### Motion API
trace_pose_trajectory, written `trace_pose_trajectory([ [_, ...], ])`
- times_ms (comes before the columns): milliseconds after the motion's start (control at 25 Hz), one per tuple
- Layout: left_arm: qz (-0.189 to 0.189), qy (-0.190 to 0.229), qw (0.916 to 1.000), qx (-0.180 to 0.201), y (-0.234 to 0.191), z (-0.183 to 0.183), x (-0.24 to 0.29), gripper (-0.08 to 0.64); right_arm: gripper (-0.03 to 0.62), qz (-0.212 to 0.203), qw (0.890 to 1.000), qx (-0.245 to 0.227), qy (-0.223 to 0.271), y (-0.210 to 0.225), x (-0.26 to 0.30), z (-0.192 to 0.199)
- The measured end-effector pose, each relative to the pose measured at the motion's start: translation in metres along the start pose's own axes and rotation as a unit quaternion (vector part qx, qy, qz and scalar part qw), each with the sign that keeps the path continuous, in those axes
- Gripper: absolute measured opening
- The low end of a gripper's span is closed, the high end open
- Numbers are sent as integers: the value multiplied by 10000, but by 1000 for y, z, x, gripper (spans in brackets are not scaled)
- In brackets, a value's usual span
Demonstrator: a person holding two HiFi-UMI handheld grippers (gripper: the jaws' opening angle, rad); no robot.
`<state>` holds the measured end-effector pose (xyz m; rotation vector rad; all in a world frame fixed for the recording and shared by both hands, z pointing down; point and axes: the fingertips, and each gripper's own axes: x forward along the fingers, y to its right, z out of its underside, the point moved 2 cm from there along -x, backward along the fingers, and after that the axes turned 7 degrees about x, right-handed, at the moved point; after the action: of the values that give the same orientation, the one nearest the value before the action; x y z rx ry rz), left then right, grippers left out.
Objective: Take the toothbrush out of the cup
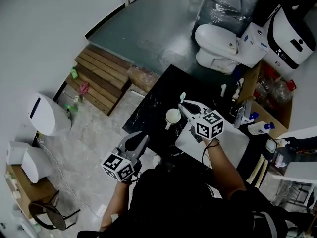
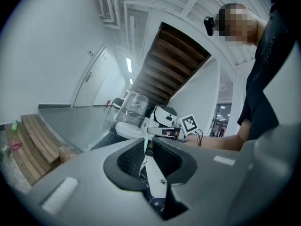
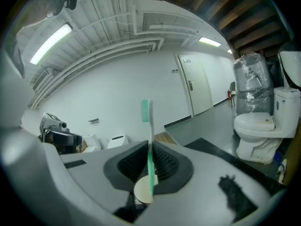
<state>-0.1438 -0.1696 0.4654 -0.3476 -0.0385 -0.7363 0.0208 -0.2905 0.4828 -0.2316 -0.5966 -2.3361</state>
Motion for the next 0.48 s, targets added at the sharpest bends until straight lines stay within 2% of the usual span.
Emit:
trace_pose_trajectory([
  [480, 168, 40, 9998, -11, 19, 3, 2, 61, 39, 213, 9997, -28, 81, 3, -30, -4],
])
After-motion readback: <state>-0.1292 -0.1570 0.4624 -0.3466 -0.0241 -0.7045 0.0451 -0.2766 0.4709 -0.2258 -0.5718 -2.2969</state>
